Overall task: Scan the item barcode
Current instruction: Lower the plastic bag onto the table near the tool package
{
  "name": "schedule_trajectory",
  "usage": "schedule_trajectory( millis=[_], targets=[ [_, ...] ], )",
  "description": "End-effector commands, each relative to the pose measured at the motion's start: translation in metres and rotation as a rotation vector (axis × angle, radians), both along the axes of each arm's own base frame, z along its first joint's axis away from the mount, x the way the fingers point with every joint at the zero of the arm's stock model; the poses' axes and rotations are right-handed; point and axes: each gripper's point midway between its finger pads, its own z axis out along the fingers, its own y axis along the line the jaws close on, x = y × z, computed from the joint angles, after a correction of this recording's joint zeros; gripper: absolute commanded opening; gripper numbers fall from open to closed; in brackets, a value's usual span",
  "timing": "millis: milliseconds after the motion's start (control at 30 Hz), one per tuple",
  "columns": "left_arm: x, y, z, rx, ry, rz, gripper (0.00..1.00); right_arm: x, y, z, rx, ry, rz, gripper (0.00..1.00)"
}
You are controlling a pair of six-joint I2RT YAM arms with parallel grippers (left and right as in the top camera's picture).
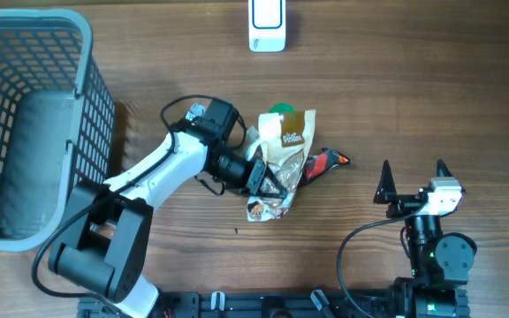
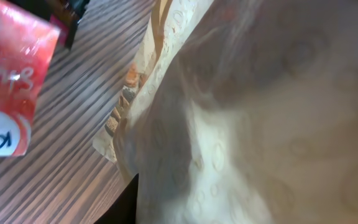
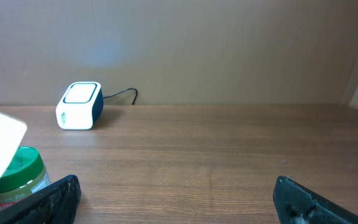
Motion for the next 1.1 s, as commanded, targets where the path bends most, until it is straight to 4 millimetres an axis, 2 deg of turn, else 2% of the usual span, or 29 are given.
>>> schedule_trajectory(
  millis=[0,200,467,700,733,767,833,900,1000,1033,1067],
  targets=[
    [-0.004,0.002,-0.006,-0.013,-0.007,-0.009,0.04,0.000,0.003,0.001,-0.009,-0.005,0.014,1.00],
    [-0.006,0.003,-0.012,-0.015,-0.012,-0.009,0.04,0.000,0.003,0.001,-0.009,-0.005,0.014,1.00],
    [0.002,-0.001,-0.018,-0.029,-0.042,-0.008,0.04,0.000,0.003,0.001,-0.009,-0.005,0.015,1.00],
    [0.000,0.000,-0.038,0.000,0.020,-0.005,0.04,0.000,0.003,0.001,-0.009,-0.005,0.014,1.00],
    [0.000,0.000,-0.039,0.001,0.023,-0.005,0.08,0.000,0.003,0.001,-0.009,-0.005,0.015,1.00],
    [0.000,0.000,-0.039,0.002,0.025,-0.005,0.17,0.000,0.003,0.001,-0.009,-0.005,0.014,1.00],
    [0.000,0.000,-0.039,0.002,0.025,-0.005,0.23,0.000,0.003,0.001,-0.009,-0.005,0.014,1.00],
    [0.000,0.000,-0.039,0.002,0.024,-0.005,0.39,0.000,0.003,0.001,-0.009,-0.005,0.014,1.00],
    [0.000,0.000,-0.039,0.002,0.023,-0.005,0.55,0.000,0.003,0.001,-0.009,-0.005,0.015,1.00],
    [0.000,0.000,-0.039,0.002,0.024,-0.005,0.67,0.000,0.003,0.001,-0.009,-0.005,0.015,1.00],
    [0.000,0.000,-0.039,0.002,0.024,-0.005,0.88,0.000,0.003,0.001,-0.009,-0.005,0.015,1.00]
  ],
)
